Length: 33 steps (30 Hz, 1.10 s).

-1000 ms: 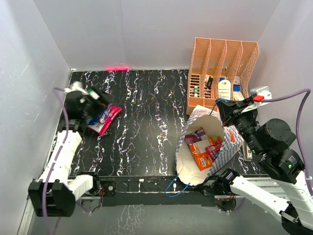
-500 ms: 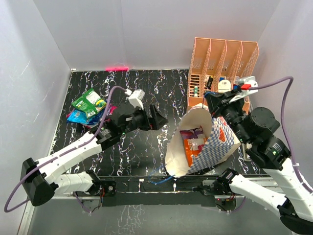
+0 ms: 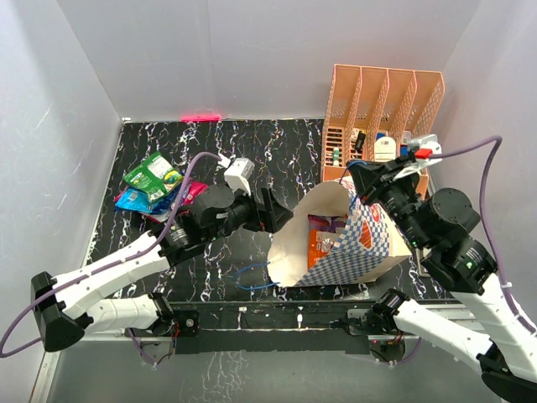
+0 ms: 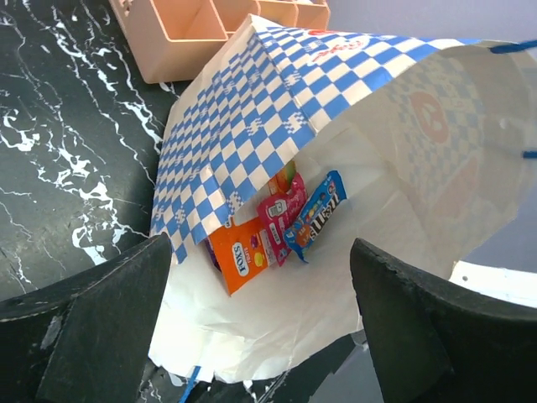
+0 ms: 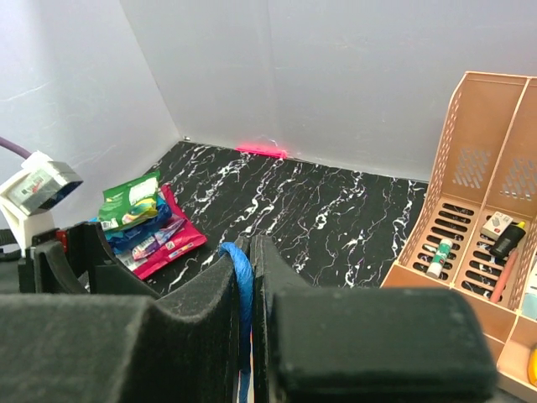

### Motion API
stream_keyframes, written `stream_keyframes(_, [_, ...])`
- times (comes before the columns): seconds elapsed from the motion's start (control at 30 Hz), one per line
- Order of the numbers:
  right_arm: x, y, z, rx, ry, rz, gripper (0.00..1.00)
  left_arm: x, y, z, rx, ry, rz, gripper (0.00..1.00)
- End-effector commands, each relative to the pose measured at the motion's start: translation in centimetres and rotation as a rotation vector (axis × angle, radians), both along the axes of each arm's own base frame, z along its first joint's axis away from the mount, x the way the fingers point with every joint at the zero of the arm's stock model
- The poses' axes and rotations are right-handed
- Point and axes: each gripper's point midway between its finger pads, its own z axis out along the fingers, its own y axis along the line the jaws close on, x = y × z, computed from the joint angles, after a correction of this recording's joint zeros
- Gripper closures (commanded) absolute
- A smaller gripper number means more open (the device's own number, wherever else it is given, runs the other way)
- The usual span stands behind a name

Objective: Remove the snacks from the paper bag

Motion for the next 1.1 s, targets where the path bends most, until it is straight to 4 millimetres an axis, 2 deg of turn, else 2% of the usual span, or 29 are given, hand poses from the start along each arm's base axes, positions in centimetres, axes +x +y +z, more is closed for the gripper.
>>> stream_keyframes(0.0, [-1.2,-0.9,1.8,0.082,-0.051,0.001,0.91,-2.3,-0.3,1.2,-0.030,-0.030,-0.078,0.19])
stream_keyframes(0.17, [-1.4,-1.8,1.4,0.076,-0.036,-0.029,0.91,-5.7,-3.2,-1.2,0.035,-0.052,-0.156,0.31])
stream_keyframes(0.37, [-1.5,-3.5,1.1,0.049,-0.025,-0.097,0.91,-7.9,-5.9,-3.0,0.107,-0.126,-0.143,0.44])
stream_keyframes(0.5, [-2.0,-4.3,1.6,0.045,-0.037,-0.112,0.91,-7.8,-6.3,-3.8,0.091,-0.114,-0.124,0.48])
stream_keyframes(0.7, [-2.4,-4.8,1.6,0.032,-0.063,-0.120,0.91,-7.3,-6.6,-4.6,0.173,-0.085,-0.099,0.49])
stream_keyframes(0.97, [-2.5,-4.6,2.0,0.012,-0.086,-0.099,0.91,-7.0,-5.7,-4.6,0.140,-0.050,-0.040,0.48])
stream_keyframes(1.07, [-2.8,-4.7,2.2,0.021,-0.092,-0.095,0.86,-6.9,-5.4,-4.6,0.140,-0.043,-0.032,0.46])
